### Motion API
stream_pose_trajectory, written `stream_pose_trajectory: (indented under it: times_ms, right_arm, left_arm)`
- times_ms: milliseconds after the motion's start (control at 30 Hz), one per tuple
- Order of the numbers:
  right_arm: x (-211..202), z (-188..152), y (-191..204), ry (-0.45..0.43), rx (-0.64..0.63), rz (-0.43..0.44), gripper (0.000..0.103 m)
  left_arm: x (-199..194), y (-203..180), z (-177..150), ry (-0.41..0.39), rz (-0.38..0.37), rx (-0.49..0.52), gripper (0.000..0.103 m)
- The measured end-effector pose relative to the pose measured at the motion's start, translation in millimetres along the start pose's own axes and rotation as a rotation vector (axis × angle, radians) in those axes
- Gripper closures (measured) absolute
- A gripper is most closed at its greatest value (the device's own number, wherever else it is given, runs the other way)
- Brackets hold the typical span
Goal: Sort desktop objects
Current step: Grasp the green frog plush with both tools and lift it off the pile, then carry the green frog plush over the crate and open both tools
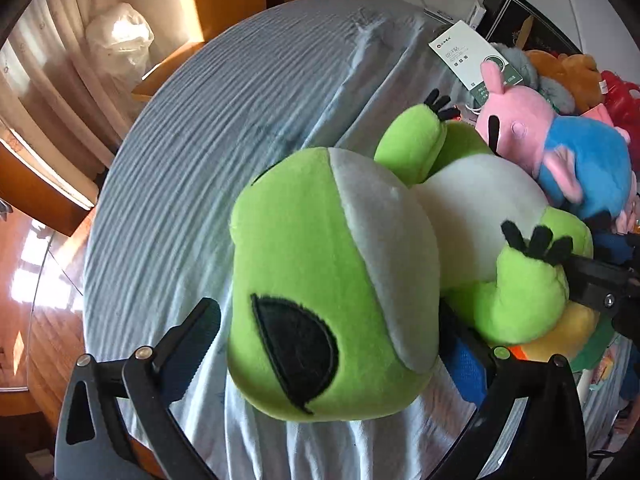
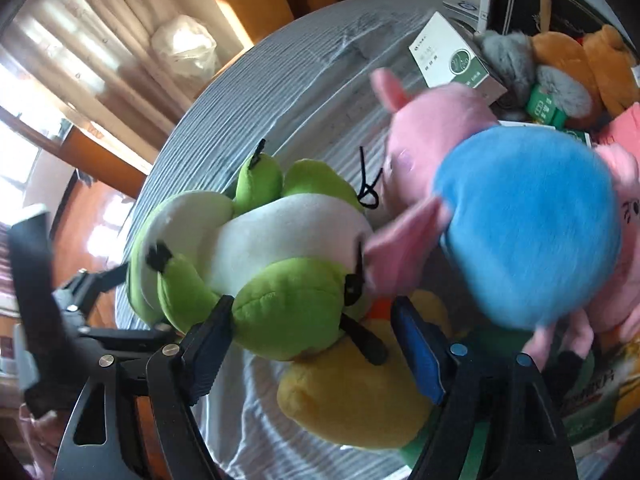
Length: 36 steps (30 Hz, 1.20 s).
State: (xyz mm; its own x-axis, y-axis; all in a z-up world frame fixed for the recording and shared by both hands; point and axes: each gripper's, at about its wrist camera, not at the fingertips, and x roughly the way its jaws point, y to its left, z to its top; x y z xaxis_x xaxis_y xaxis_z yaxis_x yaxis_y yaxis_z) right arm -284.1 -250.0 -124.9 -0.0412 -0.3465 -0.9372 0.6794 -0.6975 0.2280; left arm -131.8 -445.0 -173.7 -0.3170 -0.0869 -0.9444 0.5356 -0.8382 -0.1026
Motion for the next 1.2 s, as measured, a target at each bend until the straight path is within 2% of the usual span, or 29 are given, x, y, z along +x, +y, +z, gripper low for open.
stream_pose_trajectory:
  times_ms: [133,167,200,233,267,367,500,633,800,933,1200]
  right_arm:
    - [26,5,7,0.023,-0.010,-0.037,0.021]
    - [33,5,6,0.028,0.003,-0.026,0.025]
    - [37,5,5,0.022,0.015,-0.006,0.034]
    - [35,3,7,0.011,0.011,-0.015,0.036]
    - [30,1,11,-0.001,0.001,-0.020,0.044]
    - [9,-6,23,-0.055,-0.035,-0.045,0.049]
    - [-34,-16,30,-0.165,-0.039,-0.036,0.050]
    - [-89,-25,28,-0.290,-0.033,-0.057,0.050]
    - [-169,-46,14,-0.460,0.010,-0.109,0.049]
    - [-227,-77,-5,-0.574,0.050,-0.175,0.049]
    - [-329,-164,-85,-0.743,0.165,-0.291,0.049]
  left_arm:
    - [4,9,0,-0.014,-0.047,-0.044,0.000]
    - [6,8,-2,-0.001,-0.054,-0.049,0.000]
    - [10,8,-3,0.010,-0.075,-0.050,0.000]
    - [11,4,-4,0.005,-0.092,-0.053,0.006]
    - [6,2,-7,-0.007,-0.125,-0.054,0.017]
    - [-16,-4,-8,-0.053,-0.132,-0.031,0.025]
    - [-60,-13,-7,-0.169,-0.136,0.011,0.025]
    - [-106,-32,1,-0.281,-0.169,0.061,0.025]
    - [-171,-79,3,-0.430,-0.234,0.167,0.025]
    - [-205,-125,-2,-0.504,-0.306,0.247,0.025]
    - [-259,-267,-32,-0.610,-0.413,0.429,0.025]
